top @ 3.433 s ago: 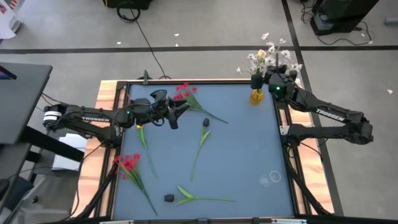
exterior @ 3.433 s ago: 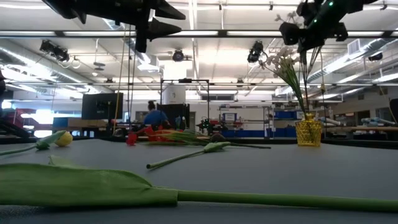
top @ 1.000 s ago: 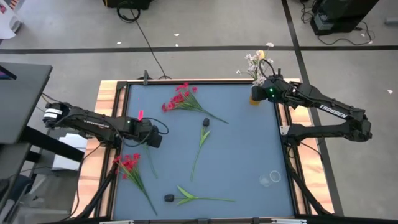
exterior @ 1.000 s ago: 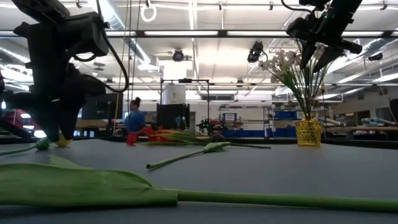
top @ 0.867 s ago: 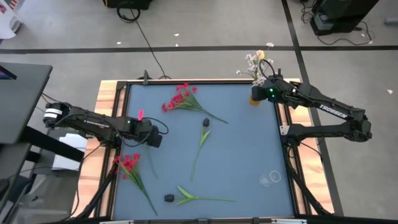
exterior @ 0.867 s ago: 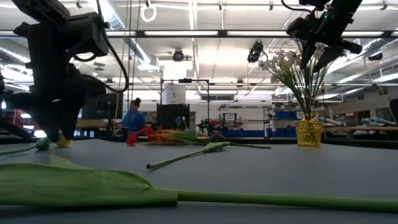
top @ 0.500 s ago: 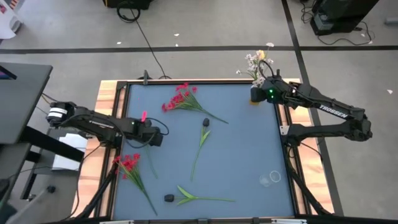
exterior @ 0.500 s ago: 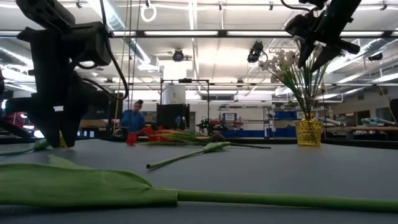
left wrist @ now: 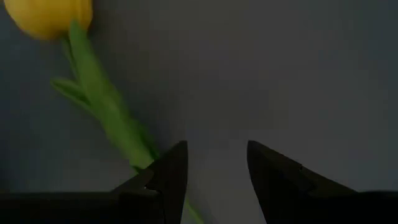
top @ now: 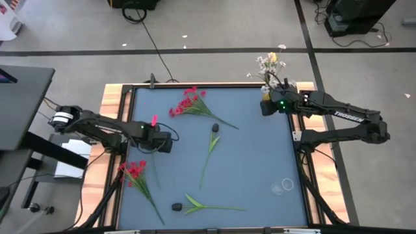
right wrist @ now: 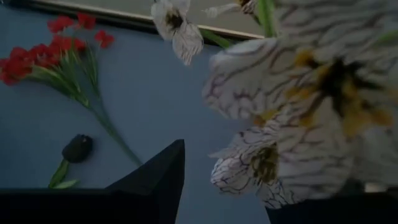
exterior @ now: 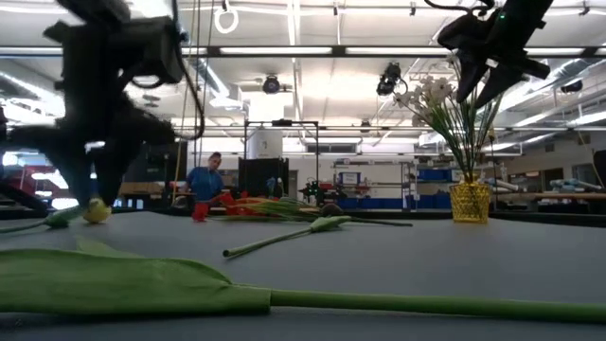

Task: Sort flowers into vase by color
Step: Put the yellow flower into the yellow vase

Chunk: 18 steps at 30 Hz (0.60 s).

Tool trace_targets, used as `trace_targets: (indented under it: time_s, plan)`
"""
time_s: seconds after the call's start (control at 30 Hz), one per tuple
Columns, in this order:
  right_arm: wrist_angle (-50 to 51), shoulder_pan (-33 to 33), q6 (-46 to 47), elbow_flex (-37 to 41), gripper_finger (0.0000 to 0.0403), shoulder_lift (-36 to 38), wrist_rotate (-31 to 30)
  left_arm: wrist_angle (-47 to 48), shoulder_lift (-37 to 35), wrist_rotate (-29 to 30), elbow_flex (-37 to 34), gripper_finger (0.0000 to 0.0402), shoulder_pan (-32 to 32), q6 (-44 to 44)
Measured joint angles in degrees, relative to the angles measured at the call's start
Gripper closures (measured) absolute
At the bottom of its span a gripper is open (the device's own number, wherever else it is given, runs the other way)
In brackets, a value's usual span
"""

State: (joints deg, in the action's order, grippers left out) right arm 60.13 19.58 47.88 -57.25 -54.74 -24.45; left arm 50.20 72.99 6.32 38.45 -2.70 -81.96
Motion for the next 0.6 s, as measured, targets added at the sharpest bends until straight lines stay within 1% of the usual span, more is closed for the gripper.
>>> trace_targets:
  time_s: [0.1, 0.17, 0.27, 0.4, 0.53, 0.6]
  plan:
    - [-0.01, 0.00, -1.32, 0.00, 0.0208, 0.01, 0.04, 4.89, 0.07, 0.84, 1.56, 0.0230, -1.58, -0.98]
    - [0.01, -0.03, -2.15, 0.00, 0.0208, 0.00, -0.11, 3.93, 0.19, 0.29, 0.56, 0.0230, -2.80, -3.01]
    - [-0.01, -0.03, -2.99, 0.00, 0.0208, 0.00, -0.11, 4.86, 0.17, -0.39, -2.09, 0.0230, -4.71, -8.43]
    - [0.00, -0.03, -4.53, 0.00, 0.0208, 0.02, 0.00, 2.76, 0.17, -0.85, -5.00, 0.0230, -6.47, -14.09]
    - [-0.01, -0.03, -6.10, 0.00, 0.0208, 0.02, 0.09, -4.16, -0.11, -0.54, -8.59, 0.0233, -6.47, -14.61]
    - [-0.01, -0.03, -6.78, 0.00, 0.0208, 0.02, 0.46, -5.20, -0.21, -0.34, -9.32, 0.0247, -6.47, -15.61]
